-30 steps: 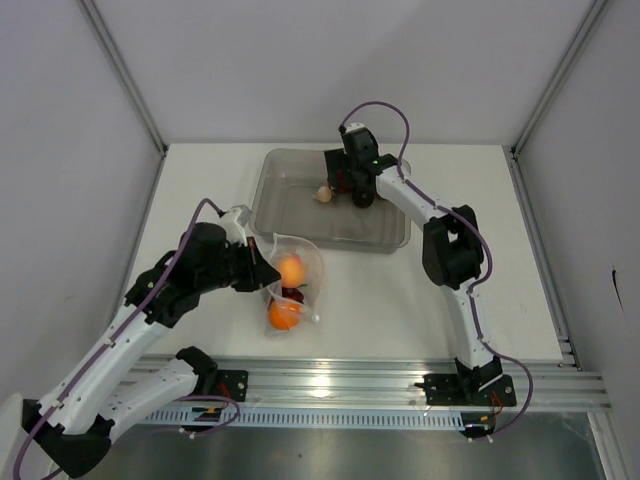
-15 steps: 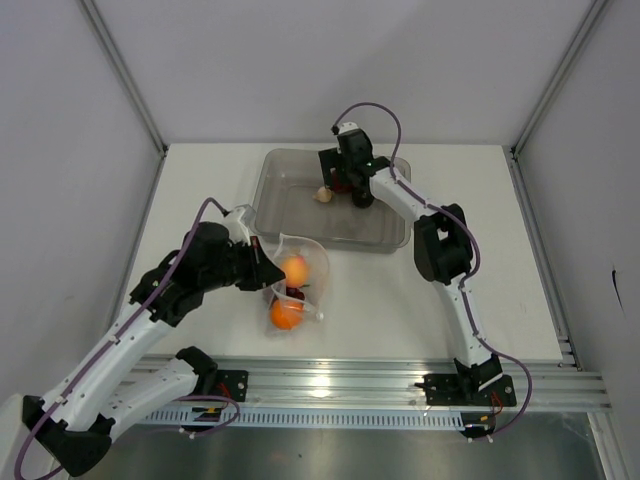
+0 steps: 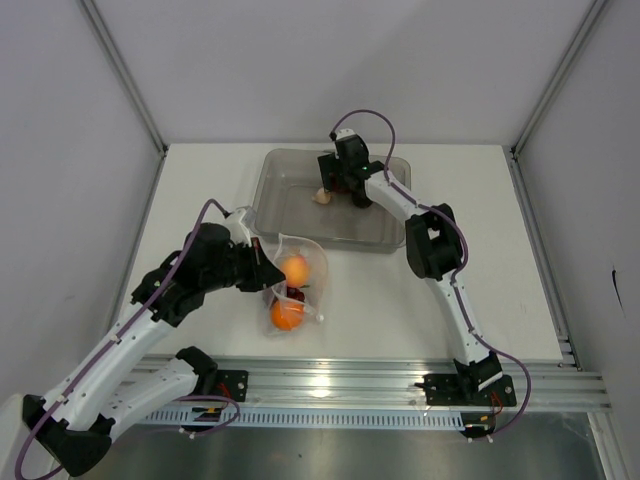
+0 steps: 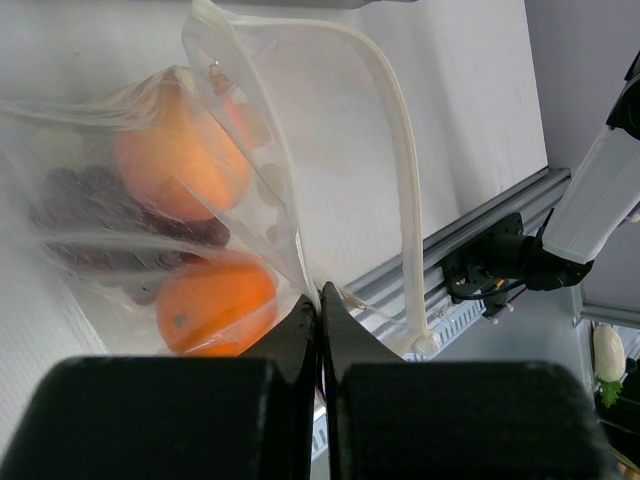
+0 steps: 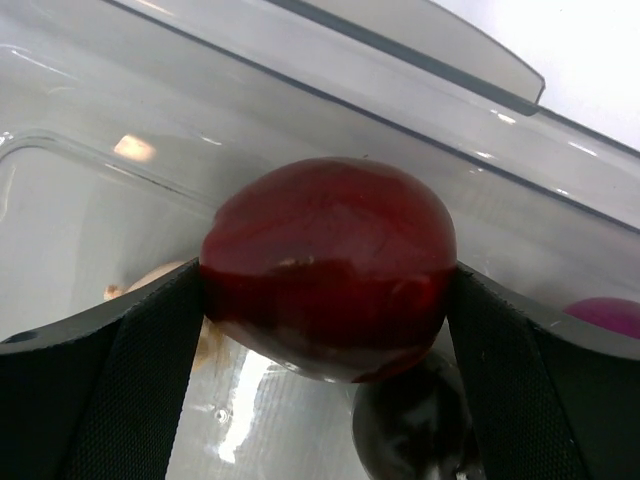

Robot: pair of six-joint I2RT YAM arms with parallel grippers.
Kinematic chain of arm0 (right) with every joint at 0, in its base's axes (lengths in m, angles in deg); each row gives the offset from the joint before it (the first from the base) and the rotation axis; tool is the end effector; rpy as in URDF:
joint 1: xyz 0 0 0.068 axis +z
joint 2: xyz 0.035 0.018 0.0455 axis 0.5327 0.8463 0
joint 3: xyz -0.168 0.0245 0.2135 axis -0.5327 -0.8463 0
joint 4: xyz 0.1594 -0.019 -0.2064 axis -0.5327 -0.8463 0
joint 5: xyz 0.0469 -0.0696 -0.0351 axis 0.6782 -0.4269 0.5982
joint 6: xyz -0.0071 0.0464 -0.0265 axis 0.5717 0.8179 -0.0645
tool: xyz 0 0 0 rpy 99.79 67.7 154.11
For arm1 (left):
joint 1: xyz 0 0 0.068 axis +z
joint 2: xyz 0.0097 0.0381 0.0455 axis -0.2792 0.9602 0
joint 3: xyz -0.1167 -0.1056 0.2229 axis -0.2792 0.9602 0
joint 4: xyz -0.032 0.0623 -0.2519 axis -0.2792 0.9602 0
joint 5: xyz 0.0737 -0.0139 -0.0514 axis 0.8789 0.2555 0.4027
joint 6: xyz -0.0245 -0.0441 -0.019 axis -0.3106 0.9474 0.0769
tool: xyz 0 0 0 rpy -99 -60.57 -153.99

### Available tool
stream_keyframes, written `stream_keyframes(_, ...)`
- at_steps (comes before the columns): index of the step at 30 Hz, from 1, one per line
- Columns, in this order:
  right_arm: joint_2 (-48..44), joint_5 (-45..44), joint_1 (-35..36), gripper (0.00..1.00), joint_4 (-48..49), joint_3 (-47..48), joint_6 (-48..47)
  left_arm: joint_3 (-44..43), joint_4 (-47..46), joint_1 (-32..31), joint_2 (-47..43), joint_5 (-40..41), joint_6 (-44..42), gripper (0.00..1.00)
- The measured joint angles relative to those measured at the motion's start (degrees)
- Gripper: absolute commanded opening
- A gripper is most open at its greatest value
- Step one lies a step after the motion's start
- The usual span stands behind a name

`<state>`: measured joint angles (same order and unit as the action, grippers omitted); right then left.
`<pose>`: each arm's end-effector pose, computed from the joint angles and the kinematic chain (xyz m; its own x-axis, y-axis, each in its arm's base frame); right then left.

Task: Place the food in the zip-top bag and seal the zipper
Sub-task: Pick up the fake fruit from the bin, then place the fake fruit in the zipper food storage bag.

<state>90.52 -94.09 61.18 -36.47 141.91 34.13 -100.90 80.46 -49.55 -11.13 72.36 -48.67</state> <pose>0.5033 0.2728 0.1836 -0.5613 -0.2525 -0.7882 -0.3466 0.9365 -0.0533 0.1343 -0.0979 0.3252 -0.7893 -0.1672 -0.5908 0.2772 0.7616 -0.5858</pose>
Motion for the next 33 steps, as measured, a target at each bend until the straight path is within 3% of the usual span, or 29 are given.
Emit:
stream_keyframes(4,0.26,0.0,-0.11,0.85,0.04,0.46,0.17,0.17,0.0,0.0,0.0,0.0,-0.02,0.0)
stream_keyframes(8,0.31,0.02,-0.15,0.67,0.09,0.52,0.66,0.31,0.0,0.0,0.0,0.0,0.0,0.01)
stream_keyframes(13,0.31,0.07,-0.2,0.56,0.17,0.52,1.07,0.42,0.0,0.0,0.0,-0.07,0.02,0.01)
stream_keyframes(15,0.31,0.07,-0.22,0.47,0.42,0.37,1.09,0.42,0.0,0.0,0.0,-0.07,0.04,0.01)
stream_keyframes(17,0.11,0.0,-0.22,0.25,0.72,0.11,1.09,0.42,0.0,0.0,0.0,-0.11,0.07,0.01)
stream_keyframes(18,-0.02,-0.07,-0.22,0.21,0.81,-0.09,1.09,0.42,0.0,0.0,0.0,-0.11,0.09,0.01)
stream_keyframes(27,-8.24,-0.92,-0.35,0.22,0.0,-3.48,1.09,1.68,-0.44,0.0,-0.11,-1.03,0.66,0.01)
stream_keyframes(33,-22.93,-0.9,0.42,0.21,-0.96,-10.01,1.84,2.23,-1.03,0.0,-0.07,-1.44,1.22,0.01)
